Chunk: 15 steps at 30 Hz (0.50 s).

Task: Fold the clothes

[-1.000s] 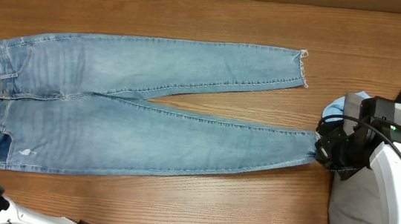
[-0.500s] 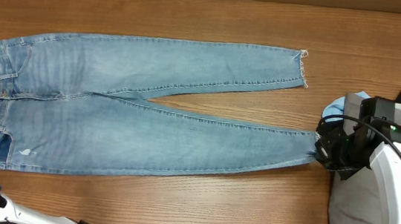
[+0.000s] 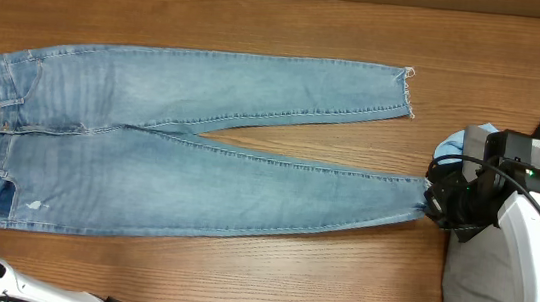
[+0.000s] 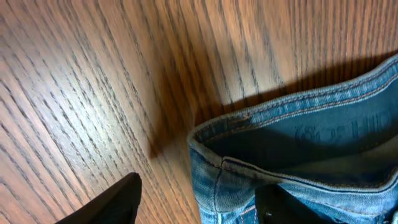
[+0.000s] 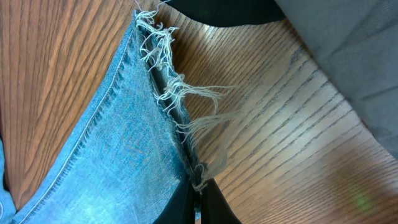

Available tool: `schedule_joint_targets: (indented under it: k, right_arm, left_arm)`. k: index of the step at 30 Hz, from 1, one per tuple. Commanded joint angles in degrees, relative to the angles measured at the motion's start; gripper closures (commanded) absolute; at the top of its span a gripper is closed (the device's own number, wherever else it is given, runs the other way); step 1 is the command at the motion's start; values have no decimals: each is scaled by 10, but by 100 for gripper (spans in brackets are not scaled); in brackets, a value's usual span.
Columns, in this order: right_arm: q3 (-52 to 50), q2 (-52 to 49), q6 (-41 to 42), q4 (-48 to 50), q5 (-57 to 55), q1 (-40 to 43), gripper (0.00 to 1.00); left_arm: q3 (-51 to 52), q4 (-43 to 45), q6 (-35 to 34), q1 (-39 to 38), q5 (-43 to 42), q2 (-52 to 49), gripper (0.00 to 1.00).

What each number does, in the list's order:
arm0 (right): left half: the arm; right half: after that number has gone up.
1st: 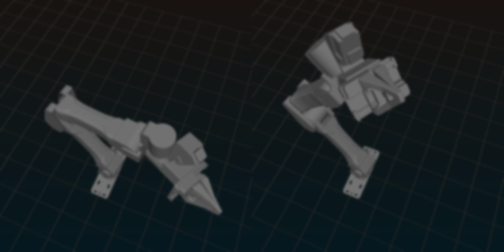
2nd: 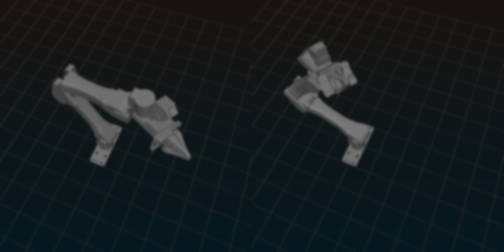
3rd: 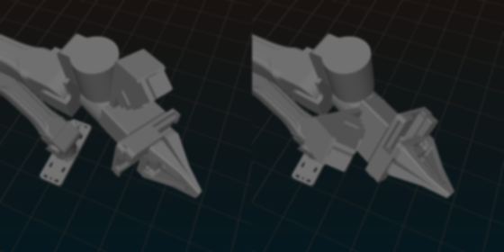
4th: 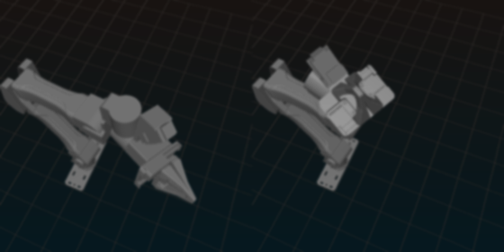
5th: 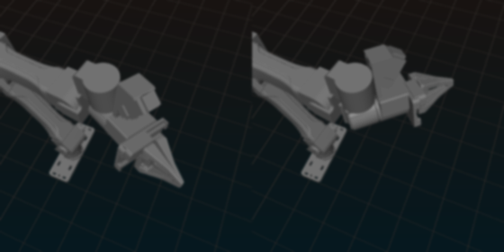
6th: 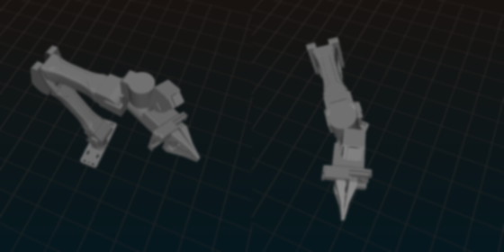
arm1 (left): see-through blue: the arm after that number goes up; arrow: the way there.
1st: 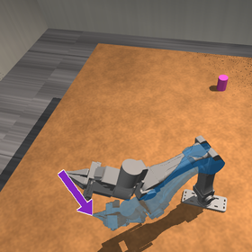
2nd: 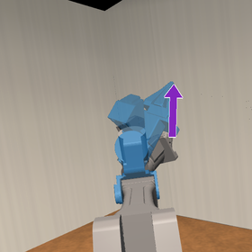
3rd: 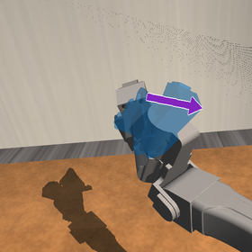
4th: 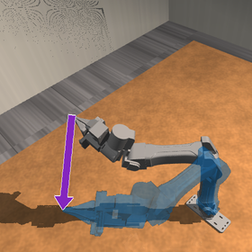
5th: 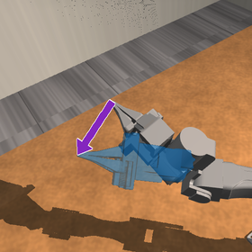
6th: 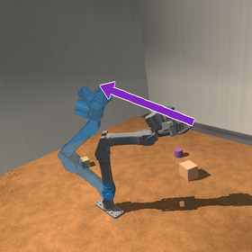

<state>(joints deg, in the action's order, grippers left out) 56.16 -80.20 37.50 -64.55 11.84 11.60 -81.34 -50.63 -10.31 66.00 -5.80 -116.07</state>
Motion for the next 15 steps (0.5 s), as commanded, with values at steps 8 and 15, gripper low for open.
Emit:
schedule_joint_targets:
  k: [8,15]
  right_arm:
    - [13,10,0,2,-4,1,96]
    - [14,10,0,2,-5,1,96]
  left_arm:
    - [54,49,10,-1,13,-8,50]
    - [72,72,11,-1,7,-8,65]
